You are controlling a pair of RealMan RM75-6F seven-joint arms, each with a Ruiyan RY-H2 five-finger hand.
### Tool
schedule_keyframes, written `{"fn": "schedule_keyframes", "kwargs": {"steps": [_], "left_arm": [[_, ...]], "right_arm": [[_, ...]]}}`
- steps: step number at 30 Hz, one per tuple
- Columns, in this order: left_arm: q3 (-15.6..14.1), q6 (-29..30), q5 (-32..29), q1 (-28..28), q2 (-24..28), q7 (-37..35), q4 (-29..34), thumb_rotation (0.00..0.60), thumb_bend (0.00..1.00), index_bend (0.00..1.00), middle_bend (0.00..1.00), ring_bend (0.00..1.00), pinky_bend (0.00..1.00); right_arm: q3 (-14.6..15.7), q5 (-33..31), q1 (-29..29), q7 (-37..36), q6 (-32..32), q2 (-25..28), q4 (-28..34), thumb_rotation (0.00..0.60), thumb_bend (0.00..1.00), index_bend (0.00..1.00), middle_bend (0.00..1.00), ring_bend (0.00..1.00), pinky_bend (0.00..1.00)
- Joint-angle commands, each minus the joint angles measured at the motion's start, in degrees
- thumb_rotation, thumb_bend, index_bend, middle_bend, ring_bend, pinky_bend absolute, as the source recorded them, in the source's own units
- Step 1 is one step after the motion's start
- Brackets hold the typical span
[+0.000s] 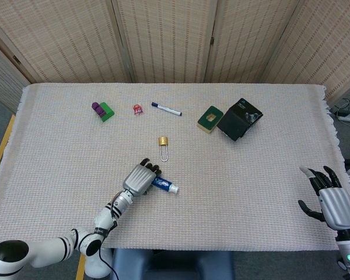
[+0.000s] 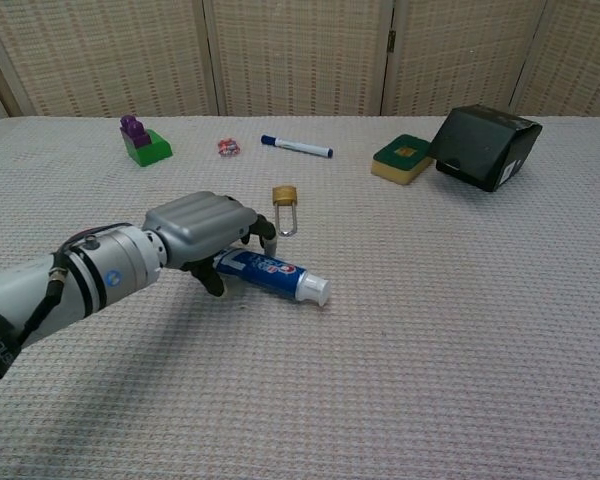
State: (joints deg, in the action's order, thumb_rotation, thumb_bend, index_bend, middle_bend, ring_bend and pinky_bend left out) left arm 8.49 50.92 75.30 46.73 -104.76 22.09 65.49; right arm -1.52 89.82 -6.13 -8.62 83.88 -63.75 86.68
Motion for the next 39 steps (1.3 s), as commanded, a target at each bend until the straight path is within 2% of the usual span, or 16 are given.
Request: {"fn": "schedule_keyframes", "kwargs": {"steps": [1, 5, 10, 14, 19, 23, 27, 34, 39], "left_arm": [[-0.04, 0.39, 0.32, 0.08, -0.37, -1.03, -0.74, 0.600, 0.40, 0.45, 0.37, 0.38, 0.22], [-0.49, 1.80, 1.88, 0.00, -1.03, -3.38, -2.44, 0.600, 0.40, 0.53, 0.46, 0.47, 0.26], [-1.38, 3.03, 4.48, -0.26, -1.25, -10.33, -4.93, 0.600, 0.44, 0.68, 0.62, 0.62, 0.38], [-2.04, 4.76, 6.87, -0.87, -0.02, -18.56, -6.20, 0.600, 0.68, 0.76, 0.69, 0.70, 0.48], [-2.95, 8.26, 10.49, -1.86, 3.84, -30.49, -4.85, 0.600, 0.80, 0.81, 0.74, 0.76, 0.58], [-3.71, 10.18, 13.54, -1.94, 10.01, -39.34, 1.04, 0.600, 0.81, 0.81, 0.75, 0.77, 0.60], [-4.45, 8.87, 15.18, -0.98, 16.17, -46.21, 8.57, 0.600, 0.81, 0.81, 0.75, 0.77, 0.60], [-3.64, 5.36, 15.04, 1.42, 23.05, -52.58, 20.37, 0.600, 0.81, 0.81, 0.75, 0.77, 0.60], [-1.58, 2.59, 12.85, 3.34, 25.10, -53.93, 24.59, 0.600, 0.81, 0.81, 0.75, 0.78, 0.60]], "right_arm": [[-0.05, -0.04, -0.01, -0.05, 0.02, 0.00, -0.04, 0.600, 0.35, 0.10, 0.19, 0.19, 0.05], [-0.08, -0.11, 0.07, -0.04, 0.10, 0.06, 0.00, 0.600, 0.35, 0.09, 0.19, 0.19, 0.05], [-0.07, -0.03, 0.03, 0.32, 0.04, 0.17, 0.39, 0.600, 0.35, 0.09, 0.19, 0.19, 0.05], [-0.34, 0.72, -0.10, 0.90, 0.82, 0.60, 1.23, 0.600, 0.35, 0.09, 0.20, 0.19, 0.05], [-0.41, 2.91, -0.82, 2.04, 1.47, 1.50, 2.81, 0.600, 0.35, 0.09, 0.20, 0.19, 0.05], [-0.55, 5.94, -2.58, 3.12, 1.13, 2.14, 4.75, 0.600, 0.35, 0.09, 0.21, 0.19, 0.05], [-0.96, 9.55, -5.09, 5.06, 0.25, 2.37, 7.21, 0.600, 0.35, 0.09, 0.21, 0.19, 0.07], [-2.98, 11.93, -10.50, 8.07, -3.99, 0.07, 13.79, 0.600, 0.35, 0.09, 0.21, 0.18, 0.09], [-4.79, 12.65, -14.31, 12.25, -7.33, -2.61, 16.82, 0.600, 0.35, 0.09, 0.20, 0.18, 0.09]]}}
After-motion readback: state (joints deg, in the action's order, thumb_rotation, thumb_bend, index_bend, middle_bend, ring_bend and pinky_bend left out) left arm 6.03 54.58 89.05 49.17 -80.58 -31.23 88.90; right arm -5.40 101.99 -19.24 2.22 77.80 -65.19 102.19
